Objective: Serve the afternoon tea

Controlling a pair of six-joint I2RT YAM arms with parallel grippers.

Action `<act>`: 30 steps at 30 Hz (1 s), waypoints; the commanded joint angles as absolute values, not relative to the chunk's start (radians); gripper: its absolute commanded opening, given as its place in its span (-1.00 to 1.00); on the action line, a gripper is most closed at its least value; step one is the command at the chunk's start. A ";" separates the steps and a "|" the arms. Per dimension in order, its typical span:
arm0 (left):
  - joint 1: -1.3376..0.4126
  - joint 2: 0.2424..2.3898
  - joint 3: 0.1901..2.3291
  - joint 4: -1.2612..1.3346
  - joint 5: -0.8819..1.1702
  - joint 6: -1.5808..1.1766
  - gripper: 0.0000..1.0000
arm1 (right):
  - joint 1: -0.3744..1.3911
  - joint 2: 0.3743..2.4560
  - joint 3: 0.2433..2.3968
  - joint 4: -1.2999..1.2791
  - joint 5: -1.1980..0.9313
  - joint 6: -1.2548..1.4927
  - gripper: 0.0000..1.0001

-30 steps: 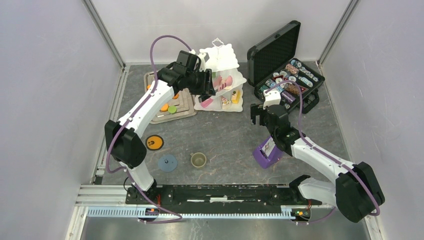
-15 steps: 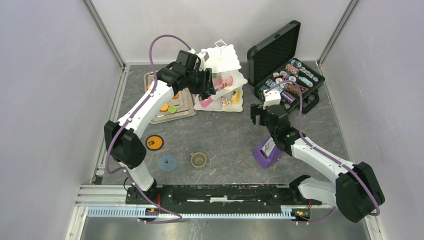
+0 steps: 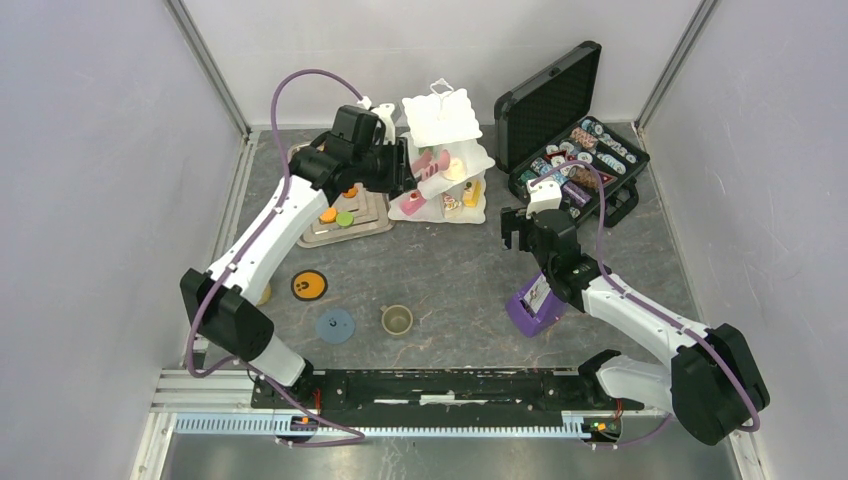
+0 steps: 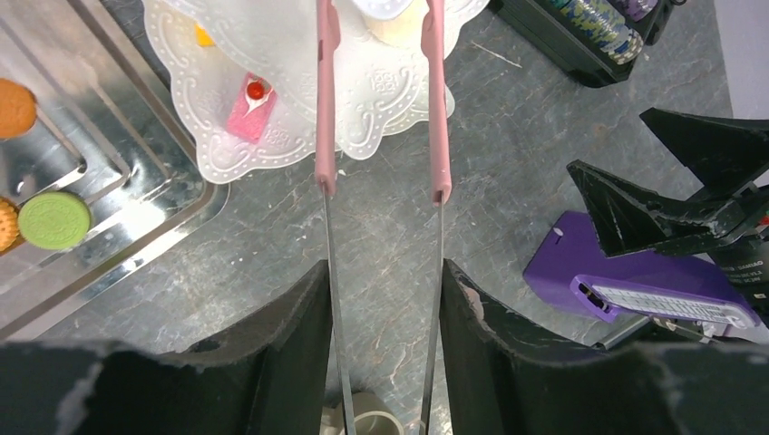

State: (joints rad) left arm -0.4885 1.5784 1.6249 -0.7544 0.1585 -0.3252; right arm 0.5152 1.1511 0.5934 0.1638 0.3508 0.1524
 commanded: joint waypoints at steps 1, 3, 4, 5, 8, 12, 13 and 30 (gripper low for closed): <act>-0.490 1.493 1.598 -0.764 0.109 -0.336 -0.01 | 0.518 1.136 0.624 0.187 0.350 0.153 0.96; -0.490 1.456 1.583 -0.816 0.083 -0.318 -0.01 | 0.518 1.136 0.625 0.186 0.350 0.153 0.96; -0.490 1.437 1.573 -0.842 0.066 -0.302 -0.01 | 0.518 1.136 0.624 0.187 0.350 0.153 0.96; -0.489 1.408 1.558 -0.879 0.047 -0.292 -0.02 | 0.517 1.135 0.624 0.185 0.349 0.153 0.96; -0.488 1.308 1.493 -0.991 -0.065 -0.263 -0.01 | 0.518 1.135 0.624 0.186 0.349 0.153 0.96; -0.431 1.222 1.422 -1.093 -0.244 -0.269 0.02 | 0.518 1.144 0.626 0.188 0.341 0.156 0.96; -0.382 1.217 1.398 -1.093 -0.232 -0.275 0.02 | 0.518 1.147 0.626 0.189 0.337 0.159 0.96; -0.201 1.475 1.334 -0.907 -0.062 -0.292 0.00 | 0.518 1.140 0.621 0.192 0.335 0.160 0.96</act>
